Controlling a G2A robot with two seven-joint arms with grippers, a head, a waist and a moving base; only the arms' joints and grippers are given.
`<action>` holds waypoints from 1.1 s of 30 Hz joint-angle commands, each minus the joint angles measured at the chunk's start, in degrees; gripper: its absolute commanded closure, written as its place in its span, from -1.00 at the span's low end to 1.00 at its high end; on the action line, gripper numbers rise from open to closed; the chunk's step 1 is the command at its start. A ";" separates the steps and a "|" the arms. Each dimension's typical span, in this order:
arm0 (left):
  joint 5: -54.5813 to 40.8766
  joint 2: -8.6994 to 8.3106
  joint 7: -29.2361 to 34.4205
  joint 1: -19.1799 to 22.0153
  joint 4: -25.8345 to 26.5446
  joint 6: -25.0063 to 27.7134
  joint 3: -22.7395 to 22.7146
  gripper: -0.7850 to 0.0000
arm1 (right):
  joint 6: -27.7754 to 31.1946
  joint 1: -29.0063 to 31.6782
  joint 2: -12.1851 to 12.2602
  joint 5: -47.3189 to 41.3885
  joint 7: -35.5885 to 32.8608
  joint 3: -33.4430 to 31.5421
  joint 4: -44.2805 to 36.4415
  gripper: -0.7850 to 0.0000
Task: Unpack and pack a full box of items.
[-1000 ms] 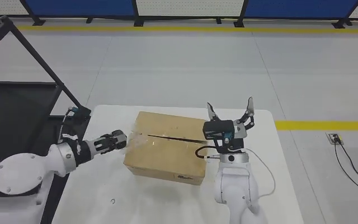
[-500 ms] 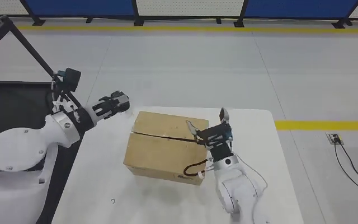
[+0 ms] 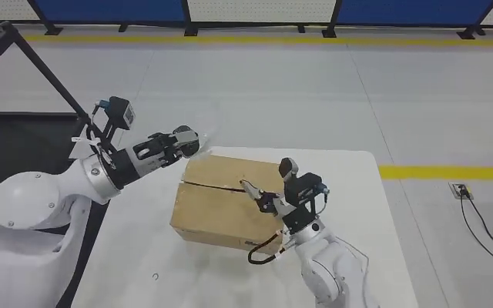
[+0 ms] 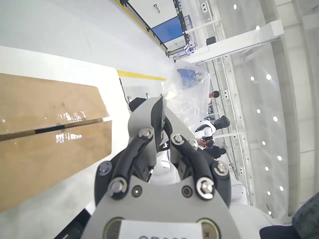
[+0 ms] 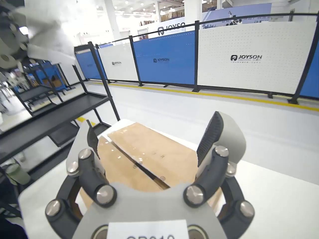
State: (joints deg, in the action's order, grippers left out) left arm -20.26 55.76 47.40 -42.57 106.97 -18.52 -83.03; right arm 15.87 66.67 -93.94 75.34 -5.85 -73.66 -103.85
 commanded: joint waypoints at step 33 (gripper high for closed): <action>5.44 0.41 -3.15 -2.27 0.43 5.36 8.11 1.00 | -2.53 0.76 0.86 -23.92 -6.44 3.52 -5.97 -0.62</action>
State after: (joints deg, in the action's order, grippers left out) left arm -14.81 56.16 44.16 -44.92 107.49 -13.20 -75.00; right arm 13.37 67.42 -93.12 51.45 -12.34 -70.15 -109.75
